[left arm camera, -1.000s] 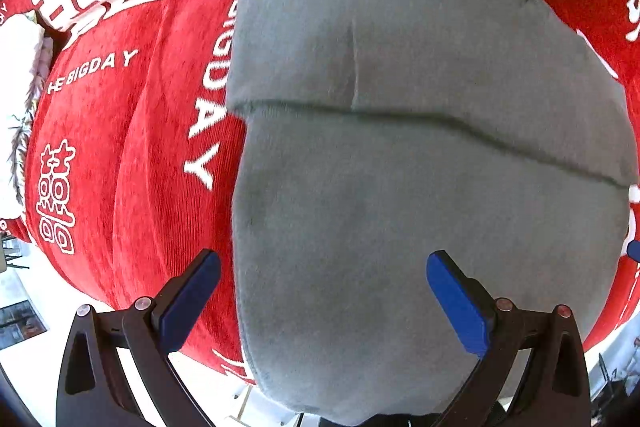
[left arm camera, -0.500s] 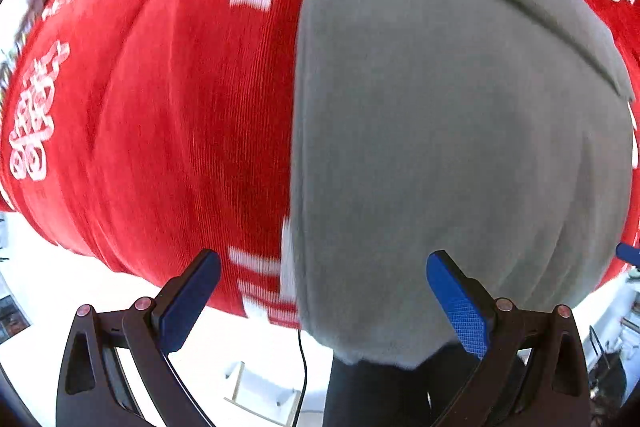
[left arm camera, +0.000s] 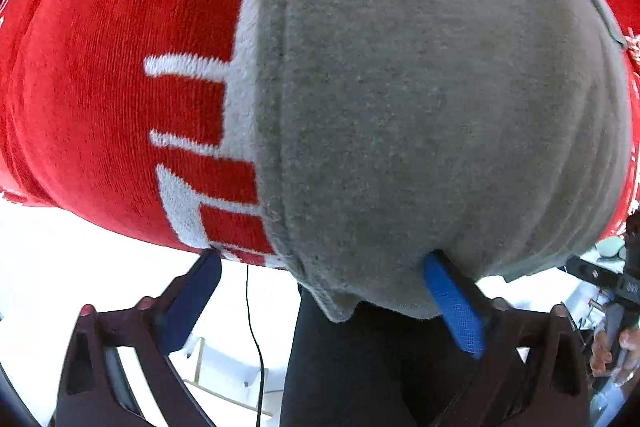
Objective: Fold small clothes
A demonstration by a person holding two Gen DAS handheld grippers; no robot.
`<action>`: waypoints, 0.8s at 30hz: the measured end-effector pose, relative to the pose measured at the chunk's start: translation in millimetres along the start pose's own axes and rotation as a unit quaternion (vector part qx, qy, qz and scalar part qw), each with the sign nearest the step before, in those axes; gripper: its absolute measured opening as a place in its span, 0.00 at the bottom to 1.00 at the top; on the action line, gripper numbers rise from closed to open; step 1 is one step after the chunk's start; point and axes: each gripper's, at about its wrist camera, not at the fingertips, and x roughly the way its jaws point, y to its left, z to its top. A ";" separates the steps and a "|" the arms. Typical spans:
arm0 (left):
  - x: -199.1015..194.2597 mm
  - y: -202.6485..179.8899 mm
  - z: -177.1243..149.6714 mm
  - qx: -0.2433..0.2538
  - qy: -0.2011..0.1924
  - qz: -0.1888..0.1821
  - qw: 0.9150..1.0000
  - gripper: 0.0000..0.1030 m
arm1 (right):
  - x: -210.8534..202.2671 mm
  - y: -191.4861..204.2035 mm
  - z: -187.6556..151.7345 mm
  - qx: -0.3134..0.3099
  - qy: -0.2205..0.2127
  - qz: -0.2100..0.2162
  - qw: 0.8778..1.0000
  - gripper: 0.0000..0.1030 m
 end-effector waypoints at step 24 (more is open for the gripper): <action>-164.1 -39.1 144.3 0.066 -0.195 -0.035 0.978 0.09 | -123.0 119.7 144.2 -0.018 -0.127 0.188 0.974 0.13</action>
